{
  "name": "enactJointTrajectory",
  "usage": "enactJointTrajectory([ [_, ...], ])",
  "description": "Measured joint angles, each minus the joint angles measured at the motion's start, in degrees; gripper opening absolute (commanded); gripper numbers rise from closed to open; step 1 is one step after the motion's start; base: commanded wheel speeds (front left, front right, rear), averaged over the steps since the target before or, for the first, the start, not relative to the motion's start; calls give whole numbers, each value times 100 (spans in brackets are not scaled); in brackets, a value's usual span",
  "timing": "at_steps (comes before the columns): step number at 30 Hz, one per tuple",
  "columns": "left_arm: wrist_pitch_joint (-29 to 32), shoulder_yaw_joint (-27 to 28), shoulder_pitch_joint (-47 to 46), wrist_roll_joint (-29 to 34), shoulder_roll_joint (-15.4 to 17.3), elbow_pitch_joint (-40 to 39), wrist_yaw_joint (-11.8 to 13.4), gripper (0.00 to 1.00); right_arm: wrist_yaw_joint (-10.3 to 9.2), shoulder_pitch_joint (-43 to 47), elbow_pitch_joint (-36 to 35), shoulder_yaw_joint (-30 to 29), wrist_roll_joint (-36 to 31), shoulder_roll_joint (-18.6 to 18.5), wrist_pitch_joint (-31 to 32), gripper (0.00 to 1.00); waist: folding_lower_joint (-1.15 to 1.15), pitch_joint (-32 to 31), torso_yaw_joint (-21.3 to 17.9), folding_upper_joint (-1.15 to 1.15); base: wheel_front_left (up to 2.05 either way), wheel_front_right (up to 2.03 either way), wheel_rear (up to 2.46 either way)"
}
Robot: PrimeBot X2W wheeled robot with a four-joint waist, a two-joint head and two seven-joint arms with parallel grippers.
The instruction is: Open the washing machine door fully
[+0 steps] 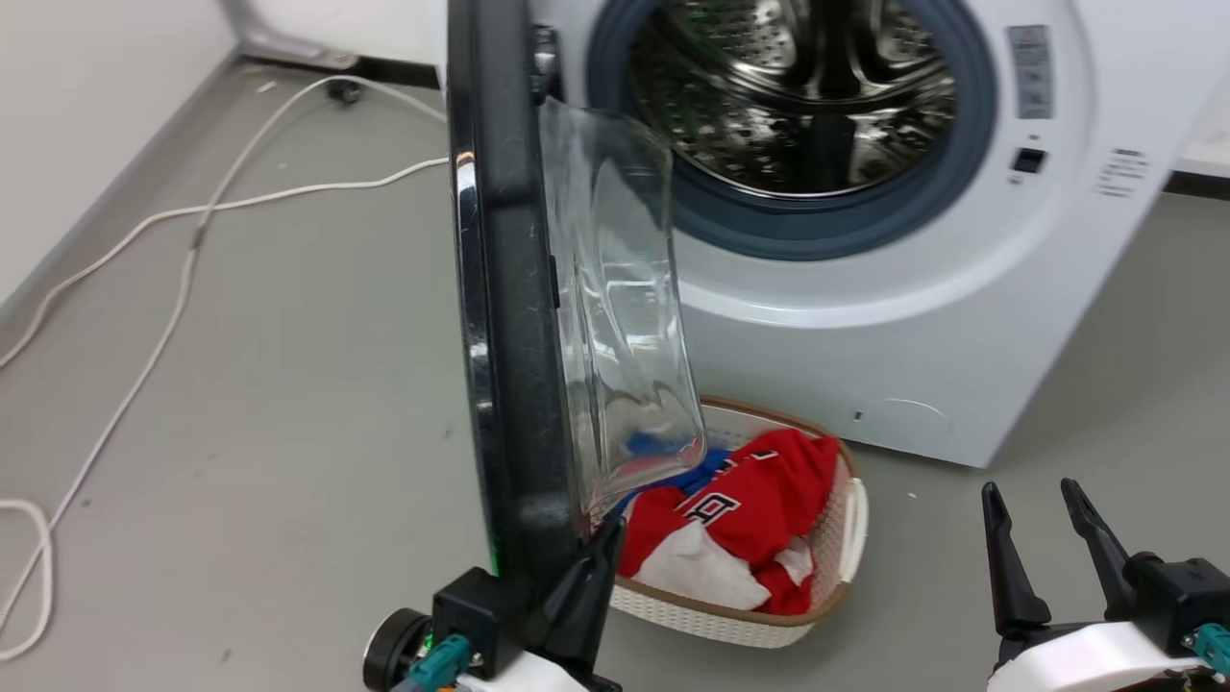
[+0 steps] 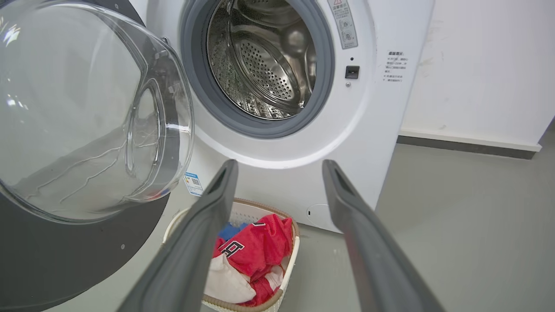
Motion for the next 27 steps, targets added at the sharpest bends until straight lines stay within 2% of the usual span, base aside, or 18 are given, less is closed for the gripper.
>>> enactJointTrajectory([
  [11, -489, 723, 8, -360, 52, 152, 283, 0, 0, -84, -82, 25, -22, 1, 56, 100, 0, 110, 564, 0, 0, 0, 0],
  [19, -817, 1515, -348, -645, 357, 416, 342, 0, 0, -225, -235, 49, -120, 1, 185, 100, 0, 442, 640, 0, 0, 0, 0],
  [27, -1125, 2297, -754, -995, 711, 979, 353, 0, 0, -399, -323, 84, -213, 1, 286, 100, 0, 819, 527, 0, 0, 0, 0],
])
